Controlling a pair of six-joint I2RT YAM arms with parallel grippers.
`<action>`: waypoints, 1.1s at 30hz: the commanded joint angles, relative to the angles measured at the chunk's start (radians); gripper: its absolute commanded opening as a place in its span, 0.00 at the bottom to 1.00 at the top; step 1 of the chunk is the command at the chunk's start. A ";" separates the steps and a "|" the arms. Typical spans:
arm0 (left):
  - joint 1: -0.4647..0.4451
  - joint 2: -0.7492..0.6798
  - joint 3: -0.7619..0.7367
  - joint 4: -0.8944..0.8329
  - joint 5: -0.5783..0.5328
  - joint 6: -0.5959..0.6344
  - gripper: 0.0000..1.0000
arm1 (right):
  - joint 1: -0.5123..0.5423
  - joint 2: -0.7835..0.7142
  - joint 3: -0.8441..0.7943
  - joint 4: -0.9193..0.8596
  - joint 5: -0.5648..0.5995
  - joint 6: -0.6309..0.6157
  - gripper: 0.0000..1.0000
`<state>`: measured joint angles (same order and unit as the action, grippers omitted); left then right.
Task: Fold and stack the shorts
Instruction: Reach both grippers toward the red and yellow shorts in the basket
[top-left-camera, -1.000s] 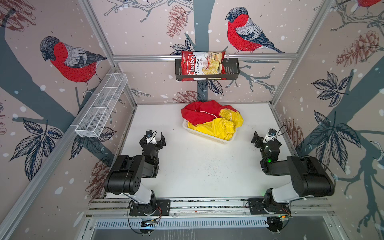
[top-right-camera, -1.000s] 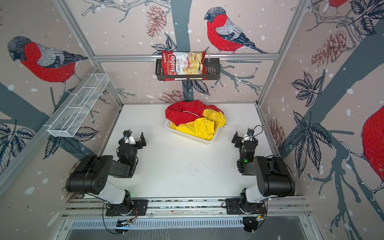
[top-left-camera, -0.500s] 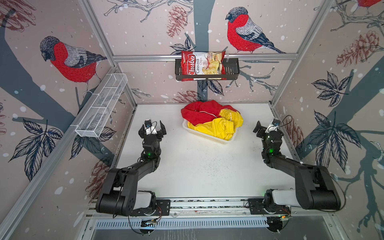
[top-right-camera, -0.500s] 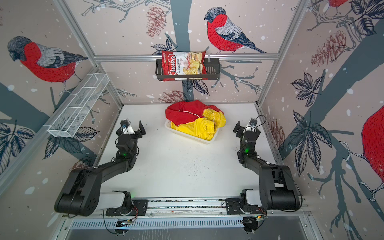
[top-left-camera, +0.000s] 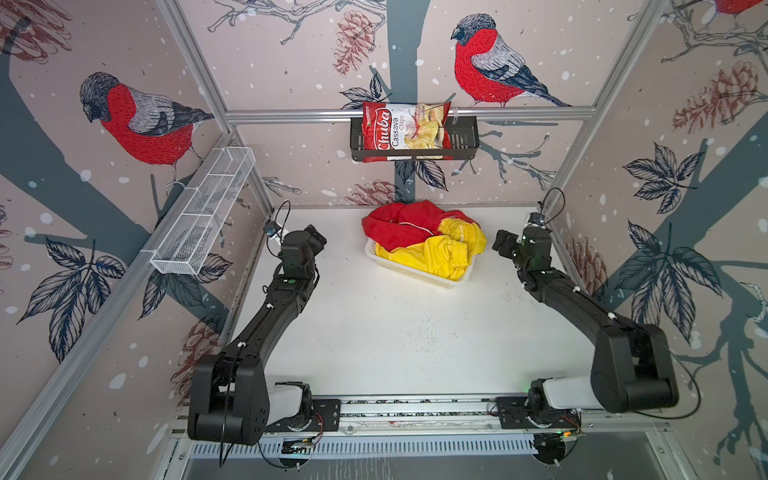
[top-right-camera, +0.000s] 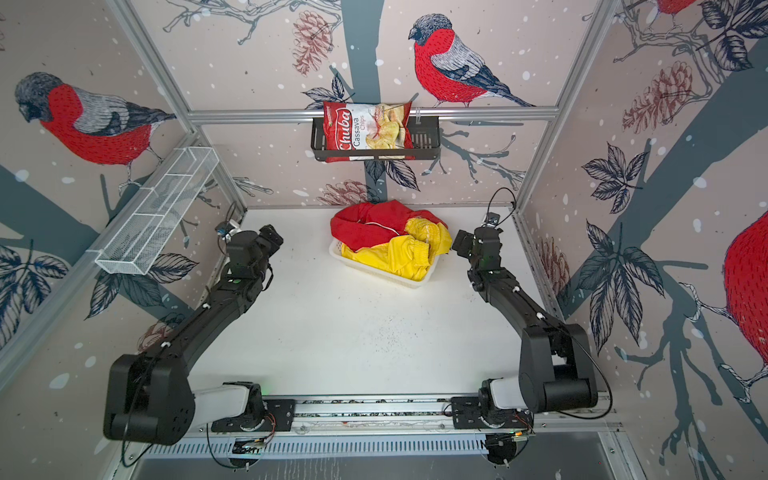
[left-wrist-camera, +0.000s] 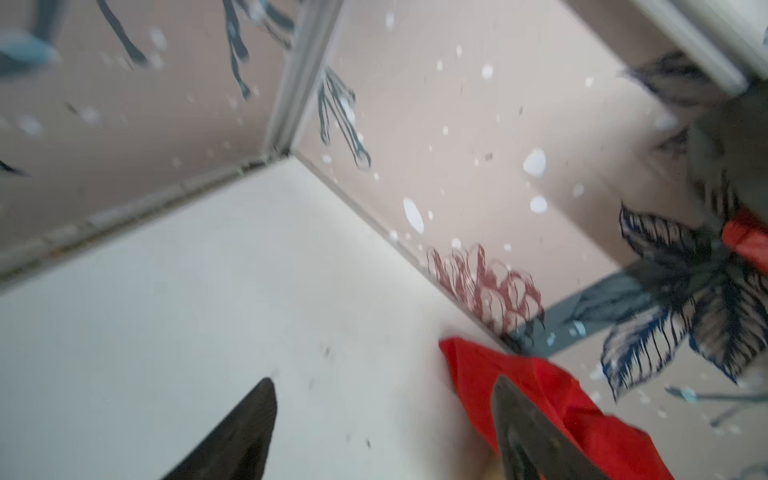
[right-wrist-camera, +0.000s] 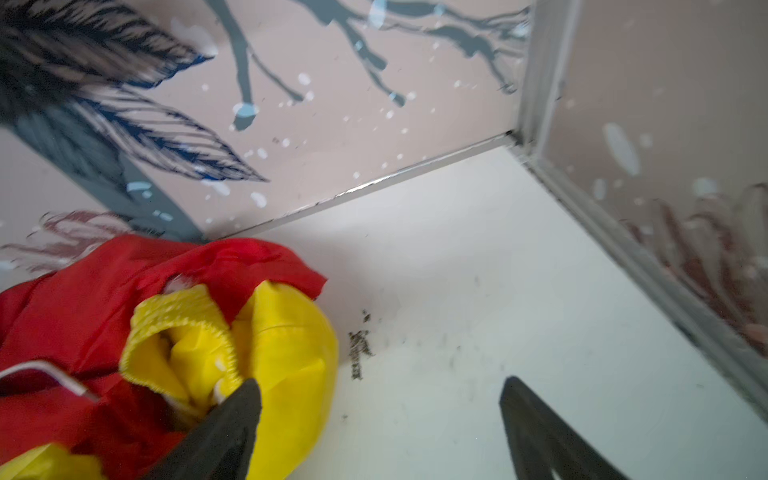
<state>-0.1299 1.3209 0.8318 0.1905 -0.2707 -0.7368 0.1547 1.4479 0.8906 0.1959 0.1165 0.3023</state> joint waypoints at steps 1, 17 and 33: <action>-0.077 0.062 0.048 -0.116 0.145 -0.061 0.81 | 0.015 0.072 0.090 -0.117 -0.200 0.048 0.80; -0.297 0.429 0.230 -0.029 0.270 -0.093 0.76 | 0.067 0.368 0.208 -0.032 -0.365 0.299 0.41; -0.463 0.900 0.821 -0.049 0.514 -0.068 0.56 | 0.105 -0.439 -0.414 -0.073 0.174 0.885 0.06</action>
<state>-0.5446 2.1635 1.5406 0.1360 0.1101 -0.8234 0.2543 1.1061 0.5049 0.1238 0.2291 1.0477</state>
